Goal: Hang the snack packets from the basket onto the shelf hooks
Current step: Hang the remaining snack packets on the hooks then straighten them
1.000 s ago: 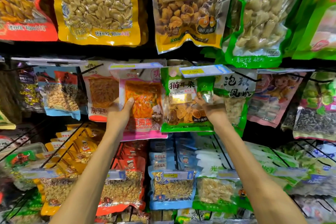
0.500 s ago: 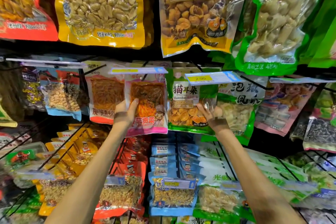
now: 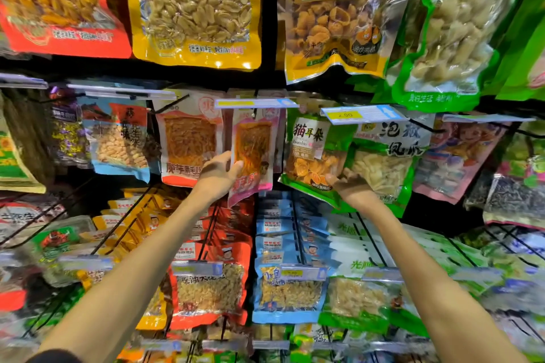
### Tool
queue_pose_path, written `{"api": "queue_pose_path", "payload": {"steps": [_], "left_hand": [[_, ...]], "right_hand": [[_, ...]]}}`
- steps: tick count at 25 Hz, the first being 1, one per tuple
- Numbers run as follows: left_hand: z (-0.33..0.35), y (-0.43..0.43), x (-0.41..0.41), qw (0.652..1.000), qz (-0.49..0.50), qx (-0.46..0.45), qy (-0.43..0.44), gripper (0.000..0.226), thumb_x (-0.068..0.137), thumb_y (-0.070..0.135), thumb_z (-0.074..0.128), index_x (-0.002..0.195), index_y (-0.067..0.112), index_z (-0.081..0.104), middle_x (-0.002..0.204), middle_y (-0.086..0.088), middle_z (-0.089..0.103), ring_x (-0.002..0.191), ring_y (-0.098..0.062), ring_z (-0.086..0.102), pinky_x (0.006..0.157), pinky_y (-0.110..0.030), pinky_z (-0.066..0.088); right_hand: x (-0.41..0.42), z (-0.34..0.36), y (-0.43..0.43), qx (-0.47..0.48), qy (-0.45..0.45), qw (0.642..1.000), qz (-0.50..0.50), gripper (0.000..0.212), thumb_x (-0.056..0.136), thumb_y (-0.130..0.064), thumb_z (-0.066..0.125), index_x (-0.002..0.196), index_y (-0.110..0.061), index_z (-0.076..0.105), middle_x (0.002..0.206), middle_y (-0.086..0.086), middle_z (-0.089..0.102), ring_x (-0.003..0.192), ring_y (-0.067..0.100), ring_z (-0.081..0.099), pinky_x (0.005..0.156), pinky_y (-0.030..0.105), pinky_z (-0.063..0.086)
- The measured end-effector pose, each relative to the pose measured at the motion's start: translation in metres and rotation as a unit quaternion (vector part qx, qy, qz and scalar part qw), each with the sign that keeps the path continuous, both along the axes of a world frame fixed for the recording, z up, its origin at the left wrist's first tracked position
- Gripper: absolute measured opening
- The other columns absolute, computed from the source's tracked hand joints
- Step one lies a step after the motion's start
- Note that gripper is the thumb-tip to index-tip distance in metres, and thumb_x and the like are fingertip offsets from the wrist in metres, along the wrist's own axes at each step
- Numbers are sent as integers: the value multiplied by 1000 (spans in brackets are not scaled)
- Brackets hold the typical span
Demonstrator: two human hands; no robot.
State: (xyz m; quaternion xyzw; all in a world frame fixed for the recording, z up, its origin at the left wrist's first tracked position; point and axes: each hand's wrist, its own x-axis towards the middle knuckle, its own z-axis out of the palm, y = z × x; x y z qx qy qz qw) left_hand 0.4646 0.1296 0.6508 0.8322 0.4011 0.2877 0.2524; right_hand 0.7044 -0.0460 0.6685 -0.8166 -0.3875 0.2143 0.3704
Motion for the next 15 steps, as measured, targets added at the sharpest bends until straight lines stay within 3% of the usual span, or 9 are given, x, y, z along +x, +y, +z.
{"api": "queue_pose_path", "payload": {"steps": [2, 3, 5, 7, 9, 11, 15], "left_hand": [[6, -2, -7, 997, -24, 17, 77, 34, 100, 38, 47, 115, 7, 53, 112, -14, 61, 102, -33, 58, 80, -38, 46], [9, -6, -11, 993, -31, 23, 108, 32, 100, 36, 47, 114, 8, 51, 110, -14, 60, 99, -32, 58, 77, -37, 46], [14, -15, -19, 983, -36, 45, 172, 33, 101, 36, 46, 120, 9, 47, 108, -15, 61, 95, -31, 59, 76, -37, 48], [16, -19, -30, 968, -34, 83, 235, 39, 100, 36, 47, 128, 9, 44, 113, -17, 61, 100, -34, 61, 80, -39, 51], [17, -25, -42, 954, -27, 105, 281, 48, 98, 38, 49, 137, 10, 41, 125, -17, 59, 109, -36, 60, 84, -40, 52], [21, -35, -54, 943, -10, 115, 312, 55, 97, 42, 50, 142, 13, 38, 124, -15, 60, 109, -36, 59, 84, -42, 52], [24, -64, -87, 906, 37, 179, 381, 62, 95, 51, 49, 147, 21, 31, 134, -13, 53, 123, -37, 49, 97, -49, 44]], "right_hand": [[1, -5, -2, 11, 19, 1000, 1, 9, 102, -22, 48, 105, -14, 47, 92, 3, 60, 94, 16, 52, 81, 32, 50], [-3, 1, -9, -10, -16, 1000, 19, 10, 102, -21, 49, 108, -13, 48, 95, 2, 59, 97, 15, 53, 85, 30, 48], [-8, 6, -20, -103, -187, 976, 44, 40, 100, -30, 53, 132, -8, 45, 121, 10, 58, 114, 25, 55, 95, 32, 46], [-16, 10, -32, -155, -270, 949, 45, 54, 98, -36, 54, 141, -6, 41, 131, 16, 56, 118, 33, 55, 95, 36, 48], [-32, 15, -46, -182, -335, 923, 44, 49, 96, -37, 54, 133, -6, 49, 123, 18, 60, 111, 33, 58, 89, 39, 51], [-46, 17, -56, -189, -390, 901, 36, 46, 95, -39, 55, 128, -7, 51, 121, 17, 61, 112, 33, 57, 86, 40, 50], [-80, 13, -77, -210, -446, 869, 40, 49, 98, -41, 50, 133, -9, 45, 138, 15, 46, 127, 34, 45, 97, 45, 43]]}}
